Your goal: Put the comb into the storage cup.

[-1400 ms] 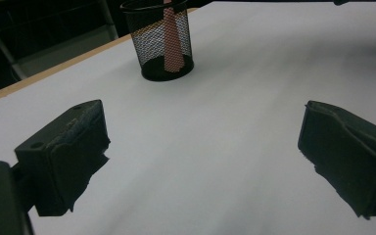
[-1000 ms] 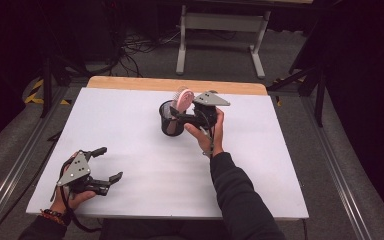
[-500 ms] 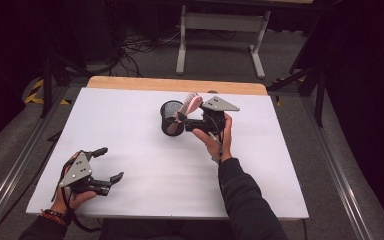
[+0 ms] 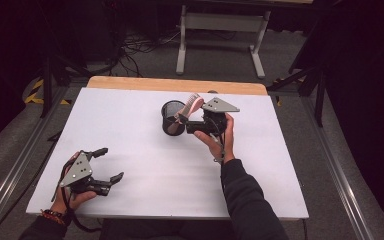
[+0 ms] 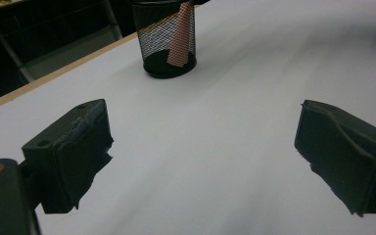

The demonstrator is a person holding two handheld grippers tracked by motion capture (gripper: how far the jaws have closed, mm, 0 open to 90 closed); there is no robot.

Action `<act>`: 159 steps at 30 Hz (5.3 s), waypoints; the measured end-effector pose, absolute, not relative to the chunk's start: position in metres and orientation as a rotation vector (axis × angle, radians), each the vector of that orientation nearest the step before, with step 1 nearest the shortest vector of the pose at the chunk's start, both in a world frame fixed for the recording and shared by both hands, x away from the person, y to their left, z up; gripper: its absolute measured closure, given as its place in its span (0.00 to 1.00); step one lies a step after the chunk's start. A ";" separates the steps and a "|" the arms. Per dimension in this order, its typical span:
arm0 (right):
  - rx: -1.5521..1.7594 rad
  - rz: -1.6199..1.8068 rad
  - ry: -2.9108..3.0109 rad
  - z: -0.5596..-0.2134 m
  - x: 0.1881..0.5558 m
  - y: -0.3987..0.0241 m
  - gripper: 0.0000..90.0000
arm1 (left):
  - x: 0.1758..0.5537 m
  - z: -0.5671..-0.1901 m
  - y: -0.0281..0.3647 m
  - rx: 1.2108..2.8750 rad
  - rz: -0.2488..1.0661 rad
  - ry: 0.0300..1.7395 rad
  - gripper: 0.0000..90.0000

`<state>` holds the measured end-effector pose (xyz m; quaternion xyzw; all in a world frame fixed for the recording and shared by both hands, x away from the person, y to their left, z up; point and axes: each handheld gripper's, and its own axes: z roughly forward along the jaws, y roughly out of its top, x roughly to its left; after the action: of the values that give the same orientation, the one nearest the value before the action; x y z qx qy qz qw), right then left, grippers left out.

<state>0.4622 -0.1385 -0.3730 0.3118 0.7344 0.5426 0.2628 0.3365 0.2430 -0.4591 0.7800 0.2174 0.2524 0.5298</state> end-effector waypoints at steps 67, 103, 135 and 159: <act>0.651 1.337 1.888 -0.318 0.432 -0.151 0.14 | 0.338 -0.460 0.243 1.872 0.593 0.532 0.07; 0.635 1.299 1.884 -0.319 0.419 -0.155 0.03 | 0.337 -0.459 0.243 1.871 0.591 0.531 0.08; 0.604 1.229 1.870 -0.321 0.399 -0.167 0.04 | 0.338 -0.460 0.241 1.880 0.586 0.527 0.08; 0.644 1.223 1.868 -0.340 0.386 -0.184 0.05 | 0.338 -0.461 0.239 1.895 0.568 0.518 0.07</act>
<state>0.3856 -0.1845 -0.3402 0.2542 0.7377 0.4829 0.3975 0.3381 0.2386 -0.4613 0.7907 0.2160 0.2372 0.5214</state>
